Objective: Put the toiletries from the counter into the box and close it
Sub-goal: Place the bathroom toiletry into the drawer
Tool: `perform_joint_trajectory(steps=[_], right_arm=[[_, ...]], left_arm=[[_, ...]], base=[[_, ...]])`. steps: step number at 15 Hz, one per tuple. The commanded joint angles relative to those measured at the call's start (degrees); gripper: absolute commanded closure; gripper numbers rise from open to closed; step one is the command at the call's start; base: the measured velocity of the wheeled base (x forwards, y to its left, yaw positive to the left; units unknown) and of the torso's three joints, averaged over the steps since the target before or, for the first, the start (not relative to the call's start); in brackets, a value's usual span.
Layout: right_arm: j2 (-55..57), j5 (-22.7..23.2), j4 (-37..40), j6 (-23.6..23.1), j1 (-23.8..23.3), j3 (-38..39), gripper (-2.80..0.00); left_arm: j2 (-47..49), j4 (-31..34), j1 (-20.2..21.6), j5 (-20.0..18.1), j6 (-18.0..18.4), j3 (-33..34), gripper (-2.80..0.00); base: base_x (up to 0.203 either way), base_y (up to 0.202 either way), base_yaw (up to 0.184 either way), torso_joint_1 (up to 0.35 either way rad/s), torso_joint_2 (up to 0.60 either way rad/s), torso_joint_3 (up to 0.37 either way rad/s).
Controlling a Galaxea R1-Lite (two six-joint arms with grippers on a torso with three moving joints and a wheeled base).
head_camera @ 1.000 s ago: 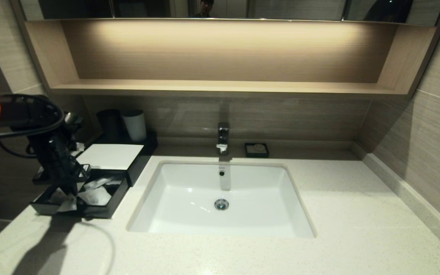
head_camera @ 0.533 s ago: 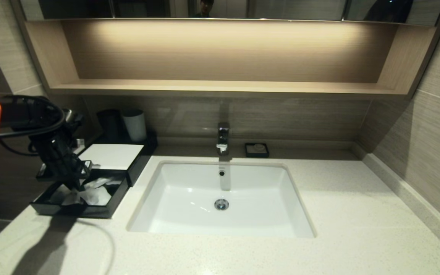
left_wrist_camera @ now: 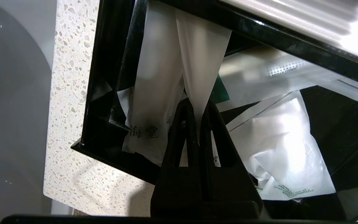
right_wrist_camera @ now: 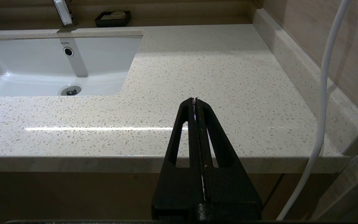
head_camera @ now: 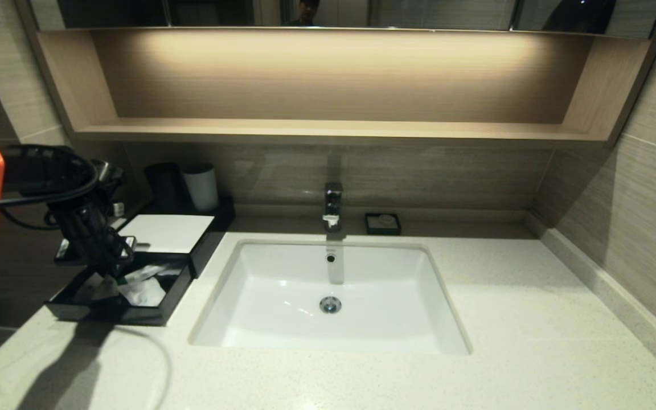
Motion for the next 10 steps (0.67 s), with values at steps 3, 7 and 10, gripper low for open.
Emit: perform_joint_trajectory(steps=[3, 7, 10], right_arm=[[0.1, 0.0, 0.0, 0.0, 0.0, 0.0, 0.0], [0.1, 0.0, 0.0, 0.0, 0.0, 0.0, 0.0], [0.1, 0.0, 0.0, 0.0, 0.0, 0.0, 0.0]], left_arm=[[0.9, -0.5, -0.2, 2.3, -0.3, 0.0, 0.0], [1.3, -1.0, -0.2, 2.4, -0.4, 0.1, 0.0], [1.3, -1.4, -0.5, 2.4, -0.4, 0.1, 0.0]], base=[[0.0, 0.0, 0.0, 0.0, 0.0, 0.0], [0.0, 0.0, 0.0, 0.0, 0.0, 0.0], [0.0, 0.0, 0.0, 0.0, 0.0, 0.0]])
